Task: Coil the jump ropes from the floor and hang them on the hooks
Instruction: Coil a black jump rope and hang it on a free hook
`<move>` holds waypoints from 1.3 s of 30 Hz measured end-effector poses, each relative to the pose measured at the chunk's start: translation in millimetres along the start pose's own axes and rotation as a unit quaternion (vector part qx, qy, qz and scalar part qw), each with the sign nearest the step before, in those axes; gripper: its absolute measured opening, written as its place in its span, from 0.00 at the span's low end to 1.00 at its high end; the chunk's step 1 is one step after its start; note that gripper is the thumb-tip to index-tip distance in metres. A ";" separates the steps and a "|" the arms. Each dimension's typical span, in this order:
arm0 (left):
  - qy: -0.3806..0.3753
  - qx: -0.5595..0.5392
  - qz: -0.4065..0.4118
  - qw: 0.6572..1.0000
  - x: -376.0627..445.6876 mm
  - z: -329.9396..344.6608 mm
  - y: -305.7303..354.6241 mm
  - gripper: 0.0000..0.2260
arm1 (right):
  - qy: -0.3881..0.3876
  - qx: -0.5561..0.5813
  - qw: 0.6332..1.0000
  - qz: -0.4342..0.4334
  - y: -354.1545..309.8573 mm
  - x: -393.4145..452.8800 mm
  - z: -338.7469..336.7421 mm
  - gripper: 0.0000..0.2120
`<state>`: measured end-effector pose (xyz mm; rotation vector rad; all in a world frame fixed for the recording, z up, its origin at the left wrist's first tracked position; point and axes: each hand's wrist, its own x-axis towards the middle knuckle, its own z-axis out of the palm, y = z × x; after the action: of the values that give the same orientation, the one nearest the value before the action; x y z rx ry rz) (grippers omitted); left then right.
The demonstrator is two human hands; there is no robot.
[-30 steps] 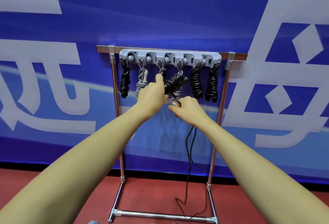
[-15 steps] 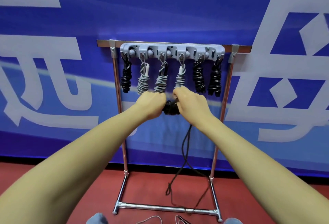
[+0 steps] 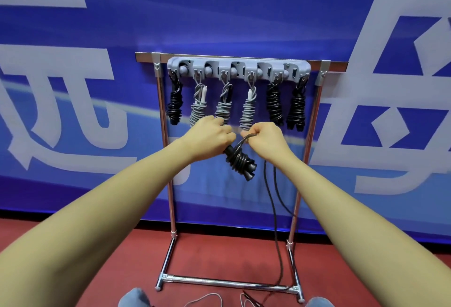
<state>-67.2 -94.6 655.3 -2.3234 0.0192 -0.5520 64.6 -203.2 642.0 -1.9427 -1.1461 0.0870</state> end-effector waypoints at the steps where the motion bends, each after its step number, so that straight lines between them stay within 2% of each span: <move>1: 0.041 -0.001 0.011 0.999 -0.3 -0.4 -3.2 0.10 | 0.007 0.001 1.000 0.007 -0.3 1.8 0.6 0.16; 3: 0.109 -0.017 0.025 0.994 0.3 -0.1 -8.7 0.06 | 0.006 0.014 1.000 0.013 -2.8 3.7 2.3 0.17; 6: 0.171 -0.079 0.018 0.982 1.9 -5.6 -7.4 0.08 | 0.012 -0.006 1.000 0.003 -7.6 2.0 4.2 0.17; 8: 0.180 -0.165 -0.070 0.967 2.8 -14.8 -0.6 0.06 | 0.025 -0.016 1.000 -0.008 -7.8 -0.1 5.2 0.15; 9: 0.177 -0.233 -0.148 0.945 3.9 -19.8 3.3 0.08 | 0.030 -0.018 0.999 -0.017 -6.3 -1.1 5.9 0.14; 10: 0.164 -0.313 -0.233 0.906 6.2 -24.7 6.7 0.11 | 0.030 -0.025 0.999 -0.017 -6.5 -3.7 6.1 0.13; 12: 0.153 -0.444 -0.358 0.807 13.9 -32.1 8.5 0.15 | 0.026 -0.057 0.998 -0.014 -6.6 -9.7 7.4 0.12; 13: 0.147 -0.460 -0.395 0.782 18.6 -33.1 7.6 0.15 | 0.026 -0.074 0.997 -0.024 -5.8 -12.0 8.1 0.12; 14: 0.131 -0.457 -0.423 0.771 22.7 -33.3 6.7 0.14 | 0.030 -0.091 0.995 -0.040 -6.6 -14.6 7.8 0.12; 16: 0.079 -0.411 -0.469 0.778 26.3 -27.9 4.1 0.13 | 0.035 -0.123 0.990 -0.063 -8.2 -17.3 6.9 0.13; 18: 0.025 -0.352 -0.489 0.798 26.1 -17.0 2.6 0.14 | 0.023 -0.149 0.986 -0.073 -9.7 -17.1 6.0 0.16; 23: -0.097 -0.226 -0.479 0.843 20.9 4.2 6.7 0.16 | -0.023 -0.214 0.972 -0.091 -15.9 -19.3 3.7 0.14; 27: -0.177 -0.119 -0.403 0.890 14.4 12.7 7.1 0.11 | -0.045 -0.275 0.948 -0.152 -21.0 -22.2 0.4 0.11; 29: -0.205 -0.068 -0.348 0.912 10.8 13.9 5.9 0.10 | -0.041 -0.332 0.922 -0.195 -26.2 -21.7 -3.8 0.04; 32: -0.216 -0.022 -0.256 0.942 8.9 8.4 8.0 0.10 | -0.012 -0.391 0.890 -0.233 -28.6 -19.4 -5.9 0.10; 34: -0.210 -0.005 -0.175 0.962 10.0 6.9 10.7 0.09 | 0.007 -0.370 0.904 -0.216 -25.2 -18.0 -3.1 0.11; 36: -0.162 0.015 -0.113 0.980 7.4 2.1 13.7 0.05 | 0.000 -0.289 0.944 -0.162 -19.3 -14.3 0.5 0.12; 39: -0.110 0.006 -0.139 0.984 7.5 1.6 6.4 0.16 | -0.022 -0.129 0.988 -0.078 -14.1 -10.0 0.9 0.14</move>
<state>-58.8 -99.6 652.9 -2.3784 -0.4171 -0.4254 48.7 -207.1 647.9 -2.0737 -1.3917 -0.1080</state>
